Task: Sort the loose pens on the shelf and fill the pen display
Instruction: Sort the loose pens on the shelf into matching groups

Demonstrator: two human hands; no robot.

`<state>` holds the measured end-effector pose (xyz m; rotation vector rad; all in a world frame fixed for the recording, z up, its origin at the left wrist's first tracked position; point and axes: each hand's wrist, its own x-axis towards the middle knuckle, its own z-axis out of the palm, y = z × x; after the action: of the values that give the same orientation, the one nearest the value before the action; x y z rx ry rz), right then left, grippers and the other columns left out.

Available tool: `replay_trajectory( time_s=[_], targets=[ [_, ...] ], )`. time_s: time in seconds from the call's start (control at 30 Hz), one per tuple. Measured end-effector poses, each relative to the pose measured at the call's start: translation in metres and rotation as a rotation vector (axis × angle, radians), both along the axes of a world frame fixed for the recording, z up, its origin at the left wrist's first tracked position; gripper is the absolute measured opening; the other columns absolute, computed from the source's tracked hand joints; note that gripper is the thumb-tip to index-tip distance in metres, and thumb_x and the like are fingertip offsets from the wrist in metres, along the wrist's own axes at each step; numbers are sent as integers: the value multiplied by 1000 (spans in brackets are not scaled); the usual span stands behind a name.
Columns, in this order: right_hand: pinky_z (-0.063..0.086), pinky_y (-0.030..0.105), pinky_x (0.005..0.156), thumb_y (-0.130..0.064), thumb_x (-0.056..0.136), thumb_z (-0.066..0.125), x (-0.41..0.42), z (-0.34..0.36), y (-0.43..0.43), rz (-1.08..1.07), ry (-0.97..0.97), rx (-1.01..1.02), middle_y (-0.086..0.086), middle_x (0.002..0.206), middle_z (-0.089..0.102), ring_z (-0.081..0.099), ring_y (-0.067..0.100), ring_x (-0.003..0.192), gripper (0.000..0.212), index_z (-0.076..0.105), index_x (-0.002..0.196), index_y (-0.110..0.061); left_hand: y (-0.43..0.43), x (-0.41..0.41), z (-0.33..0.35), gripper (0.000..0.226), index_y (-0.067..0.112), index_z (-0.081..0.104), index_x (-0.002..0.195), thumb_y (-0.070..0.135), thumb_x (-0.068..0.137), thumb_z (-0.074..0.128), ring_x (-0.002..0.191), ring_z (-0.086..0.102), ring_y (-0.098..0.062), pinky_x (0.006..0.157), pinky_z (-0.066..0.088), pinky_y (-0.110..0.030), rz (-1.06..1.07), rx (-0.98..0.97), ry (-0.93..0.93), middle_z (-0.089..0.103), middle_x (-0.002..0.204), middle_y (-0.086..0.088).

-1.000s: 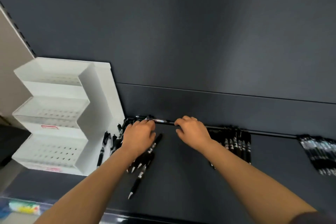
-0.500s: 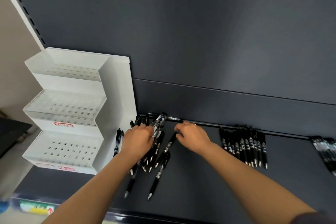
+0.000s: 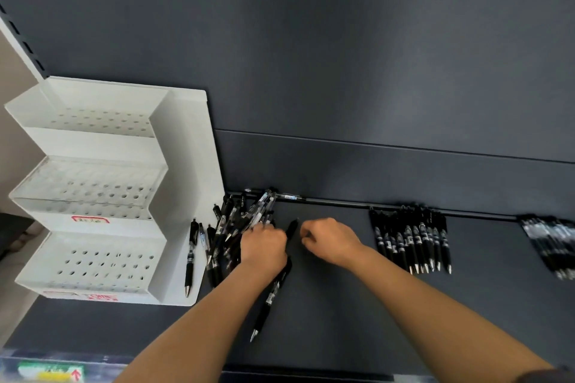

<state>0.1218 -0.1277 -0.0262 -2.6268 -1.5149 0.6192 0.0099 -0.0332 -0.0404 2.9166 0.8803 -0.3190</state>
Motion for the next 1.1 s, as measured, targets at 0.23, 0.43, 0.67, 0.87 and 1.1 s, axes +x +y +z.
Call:
replay_trajectory(
  time_s=[0.23,0.43,0.67,0.87,1.1],
  targets=[
    [49,26,78,-19,92,49,-11,5,-3,55,285,-9,-4,82,67,61,9,73,26,63,112,-26,16,6,15,22,9,54,107,22,91,47,106,59,-34,82,47,-37,214,-317,-219,62,114,-14],
    [51,27,75,-14,91,49,-31,-6,6,104,412,-68,4,70,64,56,10,54,22,64,107,-18,20,-10,9,15,10,52,100,22,90,49,94,61,-33,74,48,-36,225,-361,-296,65,101,-12],
    [46,33,77,-33,86,60,-29,-9,6,-99,99,-40,9,109,62,59,31,102,27,54,107,-18,18,-19,6,13,15,53,99,24,89,52,91,61,-31,72,47,-34,215,-367,-354,65,97,-8],
    [51,39,79,-9,84,53,-18,-10,-8,-259,117,-5,17,110,59,58,38,100,34,41,116,-15,9,-3,3,11,15,54,95,23,88,53,93,61,-29,75,50,-35,172,-398,-373,66,93,-8],
    [47,38,86,-11,86,52,20,0,-38,-392,106,163,22,117,59,56,39,108,63,25,143,-14,-14,35,6,15,18,51,103,29,93,50,98,61,-29,78,49,-35,92,-395,-321,65,101,-6]
  ],
)
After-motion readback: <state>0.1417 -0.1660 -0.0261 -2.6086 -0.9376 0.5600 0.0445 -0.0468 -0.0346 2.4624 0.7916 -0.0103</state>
